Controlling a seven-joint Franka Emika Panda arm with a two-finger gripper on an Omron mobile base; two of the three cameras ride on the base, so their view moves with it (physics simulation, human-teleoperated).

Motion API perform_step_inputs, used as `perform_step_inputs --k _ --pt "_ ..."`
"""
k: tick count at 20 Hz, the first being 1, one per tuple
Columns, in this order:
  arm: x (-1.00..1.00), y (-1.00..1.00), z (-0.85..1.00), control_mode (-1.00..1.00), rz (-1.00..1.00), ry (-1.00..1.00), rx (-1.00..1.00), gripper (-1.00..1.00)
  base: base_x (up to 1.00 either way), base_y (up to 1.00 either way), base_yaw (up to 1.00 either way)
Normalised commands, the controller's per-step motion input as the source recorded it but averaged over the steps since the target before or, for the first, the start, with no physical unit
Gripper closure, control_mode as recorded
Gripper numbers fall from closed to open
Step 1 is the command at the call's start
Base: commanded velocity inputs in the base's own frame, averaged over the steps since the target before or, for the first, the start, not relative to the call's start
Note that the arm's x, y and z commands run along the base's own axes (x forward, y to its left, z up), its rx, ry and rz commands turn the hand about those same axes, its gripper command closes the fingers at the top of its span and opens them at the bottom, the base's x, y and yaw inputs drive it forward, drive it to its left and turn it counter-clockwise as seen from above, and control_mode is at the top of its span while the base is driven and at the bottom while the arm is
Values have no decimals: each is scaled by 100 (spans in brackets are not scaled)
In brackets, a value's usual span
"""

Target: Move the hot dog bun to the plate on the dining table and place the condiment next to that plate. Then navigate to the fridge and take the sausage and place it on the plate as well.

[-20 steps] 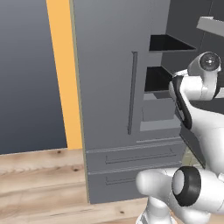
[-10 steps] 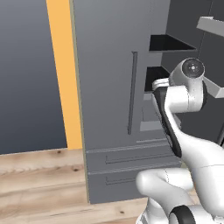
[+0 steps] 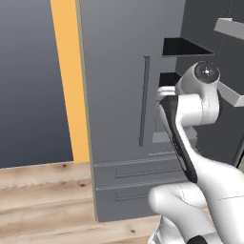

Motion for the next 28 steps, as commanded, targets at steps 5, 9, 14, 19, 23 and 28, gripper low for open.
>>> perform_step_inputs --k 5,9,14,19,23,28 --pt "37 30 -11 -100 5 -2 6 -100 0 0 0" --pt "33 16 -6 -100 4 -2 7 -100 0 0 0" --pt "44 13 -5 -100 1 0 0 -100 0 0 0" --pt "41 9 -8 -100 2 -1 0 -100 0 0 0" --pt "37 0 -12 -100 0 -8 0 -100 0 0 0" --pt "48 0 -17 -100 0 -7 0 -100 0 0 0"
